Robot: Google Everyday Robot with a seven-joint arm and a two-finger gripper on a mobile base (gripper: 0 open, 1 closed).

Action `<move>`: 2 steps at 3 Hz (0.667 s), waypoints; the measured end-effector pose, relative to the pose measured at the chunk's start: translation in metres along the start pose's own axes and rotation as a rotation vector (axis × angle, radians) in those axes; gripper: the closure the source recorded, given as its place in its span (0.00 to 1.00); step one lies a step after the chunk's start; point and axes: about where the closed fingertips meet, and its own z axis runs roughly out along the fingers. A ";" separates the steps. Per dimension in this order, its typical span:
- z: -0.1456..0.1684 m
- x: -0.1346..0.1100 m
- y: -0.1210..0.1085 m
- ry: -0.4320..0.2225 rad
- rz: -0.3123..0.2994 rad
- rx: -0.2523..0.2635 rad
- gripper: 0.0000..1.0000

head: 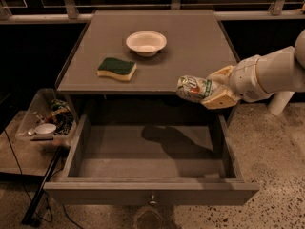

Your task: Pick 7up can from top drawer and place on counter

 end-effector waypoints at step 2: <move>0.010 -0.016 -0.014 -0.020 0.003 -0.001 1.00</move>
Offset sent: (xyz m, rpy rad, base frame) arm 0.0460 0.0236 0.0181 0.0462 -0.0117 0.0017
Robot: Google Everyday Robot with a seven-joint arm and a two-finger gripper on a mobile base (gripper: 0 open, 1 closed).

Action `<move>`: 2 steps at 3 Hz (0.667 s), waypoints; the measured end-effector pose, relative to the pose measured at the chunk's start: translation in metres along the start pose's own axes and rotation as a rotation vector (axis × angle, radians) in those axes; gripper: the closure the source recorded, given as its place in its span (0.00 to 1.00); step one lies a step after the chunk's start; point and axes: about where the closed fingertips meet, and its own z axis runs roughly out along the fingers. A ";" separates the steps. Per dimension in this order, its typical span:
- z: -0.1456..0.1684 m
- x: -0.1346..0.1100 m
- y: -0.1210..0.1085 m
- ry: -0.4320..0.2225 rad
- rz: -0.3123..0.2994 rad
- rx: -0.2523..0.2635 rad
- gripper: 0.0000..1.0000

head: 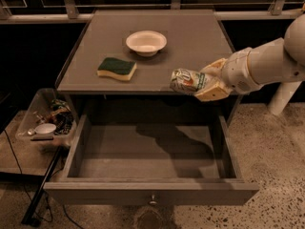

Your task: Pick 7up can from top drawer and place on counter

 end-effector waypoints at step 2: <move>0.050 -0.017 -0.078 0.075 0.083 0.073 1.00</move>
Offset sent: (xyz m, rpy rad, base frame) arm 0.1660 -0.0067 -0.0030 0.0463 0.0912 -0.5088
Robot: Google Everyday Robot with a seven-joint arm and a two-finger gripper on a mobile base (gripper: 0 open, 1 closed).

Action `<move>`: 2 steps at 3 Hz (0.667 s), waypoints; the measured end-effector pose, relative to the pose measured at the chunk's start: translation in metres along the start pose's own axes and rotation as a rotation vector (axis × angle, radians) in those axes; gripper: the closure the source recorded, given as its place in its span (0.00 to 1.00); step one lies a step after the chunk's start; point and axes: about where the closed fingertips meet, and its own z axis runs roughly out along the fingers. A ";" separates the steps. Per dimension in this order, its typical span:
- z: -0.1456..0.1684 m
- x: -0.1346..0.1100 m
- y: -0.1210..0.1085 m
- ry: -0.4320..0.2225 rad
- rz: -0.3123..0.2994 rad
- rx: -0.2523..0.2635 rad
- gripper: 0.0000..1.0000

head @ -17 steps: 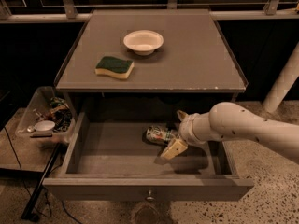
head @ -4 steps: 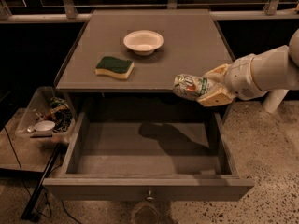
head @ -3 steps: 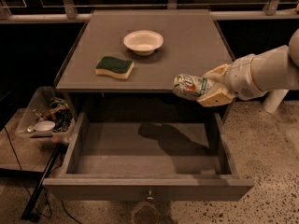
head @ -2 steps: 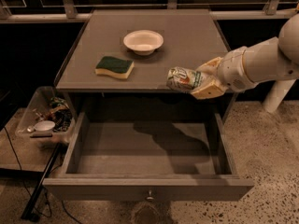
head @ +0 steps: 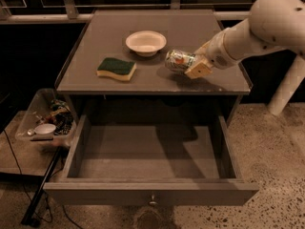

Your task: Pick 7up can from top drawer and place on counter

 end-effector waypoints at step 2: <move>0.021 0.016 -0.045 0.068 0.246 0.152 1.00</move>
Offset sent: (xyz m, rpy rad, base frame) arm 0.0601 -0.0414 -0.0162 0.1199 0.0647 -0.4680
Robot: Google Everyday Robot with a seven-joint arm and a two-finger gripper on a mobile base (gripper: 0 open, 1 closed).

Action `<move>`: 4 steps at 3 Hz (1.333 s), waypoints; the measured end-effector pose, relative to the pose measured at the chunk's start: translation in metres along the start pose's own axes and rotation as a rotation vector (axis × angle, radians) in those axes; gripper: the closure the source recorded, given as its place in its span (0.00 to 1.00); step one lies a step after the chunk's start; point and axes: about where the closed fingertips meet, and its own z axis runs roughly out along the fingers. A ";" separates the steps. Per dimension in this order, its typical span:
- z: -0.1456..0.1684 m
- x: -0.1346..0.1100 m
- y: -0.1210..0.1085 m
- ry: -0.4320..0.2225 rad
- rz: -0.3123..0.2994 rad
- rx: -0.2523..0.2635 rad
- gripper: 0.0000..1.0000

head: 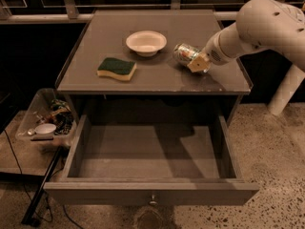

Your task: Pick 7up can from top drawer and place on counter

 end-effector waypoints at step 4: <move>0.007 0.004 -0.007 0.008 0.088 0.012 0.59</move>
Offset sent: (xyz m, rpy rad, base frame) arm 0.0063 -0.0051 -0.0049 0.0376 0.0200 -0.0603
